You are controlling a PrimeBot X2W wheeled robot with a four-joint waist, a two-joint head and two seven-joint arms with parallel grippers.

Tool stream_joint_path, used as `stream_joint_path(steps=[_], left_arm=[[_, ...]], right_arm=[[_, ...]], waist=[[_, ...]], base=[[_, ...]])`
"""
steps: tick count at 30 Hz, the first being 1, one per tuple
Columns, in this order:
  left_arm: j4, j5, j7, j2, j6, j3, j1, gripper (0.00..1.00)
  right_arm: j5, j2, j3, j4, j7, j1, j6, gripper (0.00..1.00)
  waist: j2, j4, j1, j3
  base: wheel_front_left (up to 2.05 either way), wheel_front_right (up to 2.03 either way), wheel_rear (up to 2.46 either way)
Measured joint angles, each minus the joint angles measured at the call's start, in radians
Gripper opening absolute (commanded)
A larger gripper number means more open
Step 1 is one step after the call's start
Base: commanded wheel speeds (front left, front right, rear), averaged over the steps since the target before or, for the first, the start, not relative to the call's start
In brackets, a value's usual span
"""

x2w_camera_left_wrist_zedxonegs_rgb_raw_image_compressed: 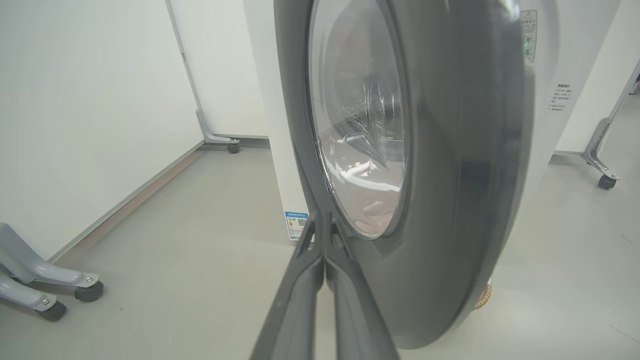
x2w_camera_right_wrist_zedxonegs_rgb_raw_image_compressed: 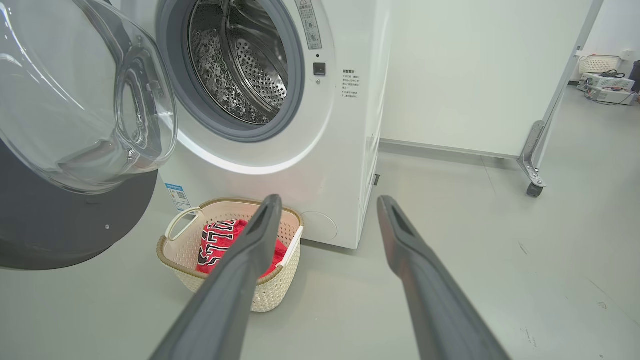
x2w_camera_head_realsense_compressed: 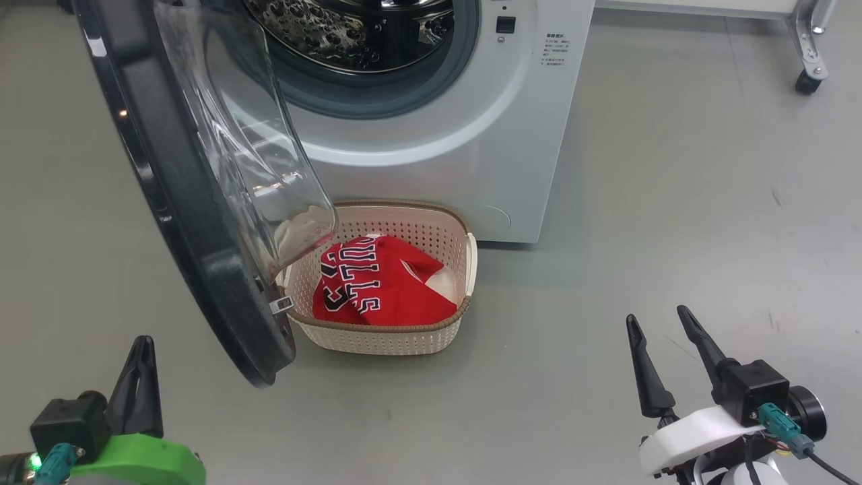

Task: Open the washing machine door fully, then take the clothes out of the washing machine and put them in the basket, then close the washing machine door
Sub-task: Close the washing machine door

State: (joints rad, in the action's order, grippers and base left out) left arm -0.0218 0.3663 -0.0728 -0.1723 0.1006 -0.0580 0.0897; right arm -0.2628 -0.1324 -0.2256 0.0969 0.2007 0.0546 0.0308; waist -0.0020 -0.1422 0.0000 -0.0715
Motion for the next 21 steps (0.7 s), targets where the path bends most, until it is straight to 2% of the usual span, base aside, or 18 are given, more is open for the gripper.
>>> stream_joint_path(steps=[4, 8, 11, 14, 16, 18, 21], left_arm=[[-0.025, 0.007, -0.004, 0.009, 0.000, 0.004, 0.000, 0.00], [-0.062, 0.134, -0.009, 0.075, -0.030, 0.023, -0.003, 0.00], [-0.093, 0.280, -0.009, 0.122, -0.070, 0.054, -0.007, 0.00], [-0.138, 0.493, -0.009, 0.153, -0.123, 0.096, -0.028, 0.00], [-0.167, 0.635, -0.002, 0.160, -0.166, 0.128, -0.049, 0.00], [-0.187, 0.733, 0.014, 0.159, -0.195, 0.165, -0.067, 0.00], [-0.199, 0.872, 0.052, 0.156, -0.208, 0.212, -0.087, 0.00]], right_arm=[[0.000, 0.000, 0.000, 0.000, 0.000, 0.000, 0.007, 1.00], [0.000, -0.001, 0.000, 0.000, 0.000, 0.002, 0.007, 1.00], [0.000, -0.001, 0.000, 0.000, 0.000, 0.005, 0.007, 1.00], [-0.001, -0.001, 0.001, 0.000, 0.000, 0.011, 0.007, 1.00], [-0.001, -0.001, 0.001, -0.001, 0.000, 0.012, 0.007, 1.00], [-0.001, -0.001, 0.001, -0.002, 0.000, 0.014, 0.007, 1.00], [-0.001, -0.001, 0.001, -0.009, 0.000, 0.015, 0.008, 1.00]], waist=[[0.0000, -0.002, 0.0000, 0.001], [0.0000, -0.006, 0.0000, 0.002], [0.0000, -0.009, 0.0000, 0.003], [0.0000, -0.012, 0.0000, 0.004], [0.0000, -0.014, 0.0000, 0.004], [0.0000, -0.016, 0.0000, 0.003], [0.0000, -0.018, 0.0000, 0.000]], base=[[0.00, 0.00, 0.00], [0.00, 0.00, 0.00], [0.00, 0.00, 0.00], [0.00, 0.00, 0.00], [0.00, 0.00, 0.00], [0.00, 0.00, 0.00], [0.00, 0.00, 0.00]])
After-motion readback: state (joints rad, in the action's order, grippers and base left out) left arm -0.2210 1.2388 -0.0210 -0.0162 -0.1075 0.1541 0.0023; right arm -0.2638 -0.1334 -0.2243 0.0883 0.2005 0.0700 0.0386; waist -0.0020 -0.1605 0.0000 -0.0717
